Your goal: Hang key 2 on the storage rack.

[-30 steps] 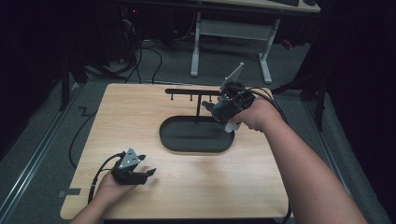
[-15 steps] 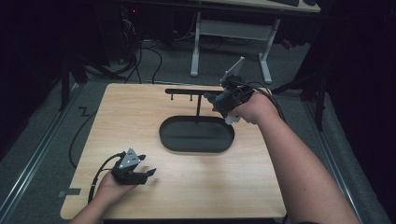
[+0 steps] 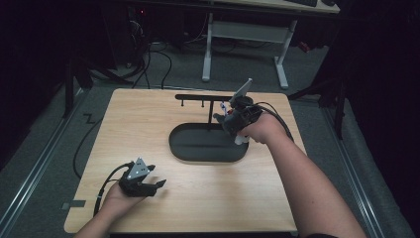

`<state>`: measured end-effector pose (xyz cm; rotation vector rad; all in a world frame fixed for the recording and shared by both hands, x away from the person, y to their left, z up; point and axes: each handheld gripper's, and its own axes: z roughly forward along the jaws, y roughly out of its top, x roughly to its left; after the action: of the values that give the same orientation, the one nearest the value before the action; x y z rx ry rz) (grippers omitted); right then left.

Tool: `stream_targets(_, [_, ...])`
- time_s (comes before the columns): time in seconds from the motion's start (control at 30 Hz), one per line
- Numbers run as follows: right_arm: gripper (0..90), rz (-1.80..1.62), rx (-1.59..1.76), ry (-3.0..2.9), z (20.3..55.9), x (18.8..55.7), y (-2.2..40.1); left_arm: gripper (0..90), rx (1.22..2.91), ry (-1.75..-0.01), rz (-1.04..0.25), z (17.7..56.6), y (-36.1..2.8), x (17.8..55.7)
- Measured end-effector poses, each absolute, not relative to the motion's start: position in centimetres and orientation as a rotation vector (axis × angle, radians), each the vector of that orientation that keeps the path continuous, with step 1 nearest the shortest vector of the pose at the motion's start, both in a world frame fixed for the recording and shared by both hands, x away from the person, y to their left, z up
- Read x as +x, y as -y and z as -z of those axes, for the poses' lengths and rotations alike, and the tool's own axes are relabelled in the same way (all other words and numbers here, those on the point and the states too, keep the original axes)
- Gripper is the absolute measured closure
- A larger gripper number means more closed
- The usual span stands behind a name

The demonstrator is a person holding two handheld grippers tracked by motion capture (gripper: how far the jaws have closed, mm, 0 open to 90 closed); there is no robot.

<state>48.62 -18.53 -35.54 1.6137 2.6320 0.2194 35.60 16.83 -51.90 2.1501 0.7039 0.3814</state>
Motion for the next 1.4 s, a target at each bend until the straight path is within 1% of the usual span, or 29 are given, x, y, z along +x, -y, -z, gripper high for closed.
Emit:
stream_targets(0.33, [43.1, -0.265, 1.641, -2.632, 38.2, 49.3, 18.5, 31.9, 2.15, -0.706, -0.378, 51.9, -16.8, 35.6])
stream_targets(0.37, [41.0, -0.269, 1.639, -2.631, 38.3, 49.3, 18.4, 32.0, 2.153, -0.706, -0.378, 52.0, -16.8, 35.6])
stream_targets(0.43, [32.2, -0.279, 1.629, -2.62, 38.5, 49.4, 18.4, 32.0, 2.156, -0.703, -0.374, 52.0, -16.8, 35.6])
stream_targets(0.47, [29.7, -0.277, 1.637, -2.606, 38.6, 49.5, 18.4, 32.0, 2.155, -0.703, -0.373, 52.0, -16.8, 35.6])
stream_targets(0.53, [28.7, -0.278, 1.653, -2.596, 38.6, 49.5, 18.5, 32.0, 2.15, -0.702, -0.375, 52.0, -16.8, 35.6])
stream_targets(0.97, [29.3, -0.311, 1.649, -2.589, 39.4, 48.2, 19.4, 32.0, 2.146, -0.705, -0.375, 52.0, -16.8, 35.6])
stream_targets(1.23, [29.9, -0.358, 1.644, -2.56, 41.0, 46.2, 20.6, 31.9, 2.155, -0.699, -0.37, 52.0, -16.7, 35.6])
stream_targets(1.4, [31.0, -0.397, 1.603, -2.537, 42.4, 44.3, 21.3, 31.9, 2.156, -0.699, -0.368, 52.0, -16.6, 35.6])
